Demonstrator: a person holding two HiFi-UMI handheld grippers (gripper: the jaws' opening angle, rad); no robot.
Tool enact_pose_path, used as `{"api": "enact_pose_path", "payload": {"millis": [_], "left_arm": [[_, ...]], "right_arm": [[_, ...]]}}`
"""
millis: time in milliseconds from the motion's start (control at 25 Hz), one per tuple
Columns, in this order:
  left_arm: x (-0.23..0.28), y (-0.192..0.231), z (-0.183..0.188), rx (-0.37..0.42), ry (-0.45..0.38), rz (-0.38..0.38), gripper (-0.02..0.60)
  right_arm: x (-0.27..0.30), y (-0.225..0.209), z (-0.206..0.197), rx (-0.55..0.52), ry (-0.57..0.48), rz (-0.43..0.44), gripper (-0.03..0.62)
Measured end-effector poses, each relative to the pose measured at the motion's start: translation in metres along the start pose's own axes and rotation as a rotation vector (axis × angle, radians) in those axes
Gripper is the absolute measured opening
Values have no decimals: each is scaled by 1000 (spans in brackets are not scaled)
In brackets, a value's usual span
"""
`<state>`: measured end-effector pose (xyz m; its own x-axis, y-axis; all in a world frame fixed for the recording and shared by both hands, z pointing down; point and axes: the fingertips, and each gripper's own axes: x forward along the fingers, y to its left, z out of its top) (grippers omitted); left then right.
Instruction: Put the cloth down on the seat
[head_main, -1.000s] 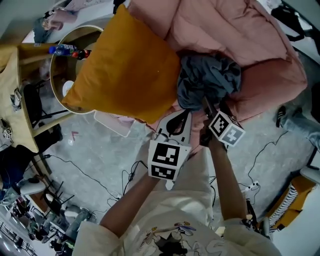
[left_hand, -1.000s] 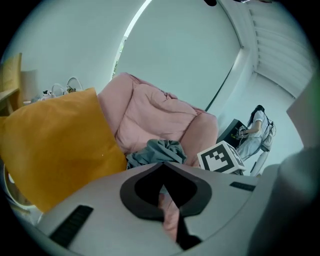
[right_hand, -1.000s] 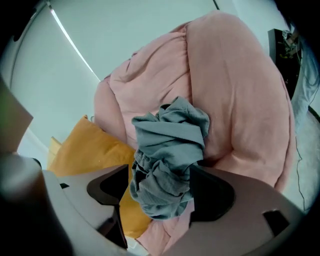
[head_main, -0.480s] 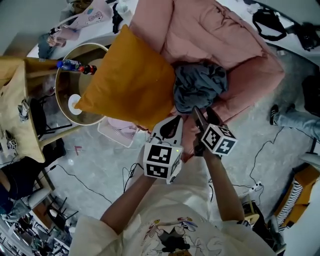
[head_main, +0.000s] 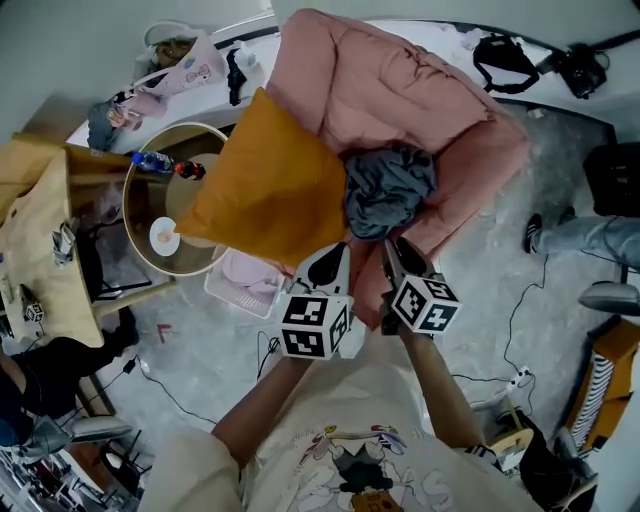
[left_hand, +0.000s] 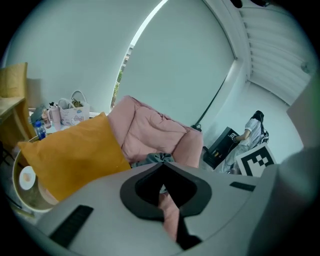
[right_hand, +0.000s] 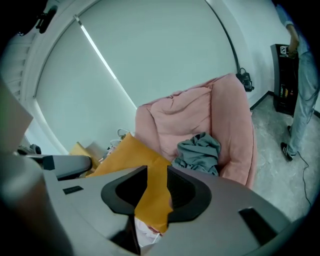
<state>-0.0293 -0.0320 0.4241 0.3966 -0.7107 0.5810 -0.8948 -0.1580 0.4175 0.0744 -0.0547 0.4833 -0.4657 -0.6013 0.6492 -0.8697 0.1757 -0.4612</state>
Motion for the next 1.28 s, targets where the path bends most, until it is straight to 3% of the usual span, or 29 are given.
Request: {"api": "enact_pose_path", "payload": {"millis": [200, 560, 920, 1280], "left_arm": [[-20, -8, 14, 24, -36, -13, 3], [-53, -38, 36, 53, -89, -104, 4], [-84, -63, 80, 140, -160, -208, 4], [-110, -74, 97, 227, -191, -281, 4]], "right_arm": [[-32, 19, 17, -6, -80, 26, 117], [-95, 45, 70, -19, -260, 30, 91], [-143, 88, 85, -48, -382, 62, 87], [-166, 123, 93, -95, -467, 60, 84]]}}
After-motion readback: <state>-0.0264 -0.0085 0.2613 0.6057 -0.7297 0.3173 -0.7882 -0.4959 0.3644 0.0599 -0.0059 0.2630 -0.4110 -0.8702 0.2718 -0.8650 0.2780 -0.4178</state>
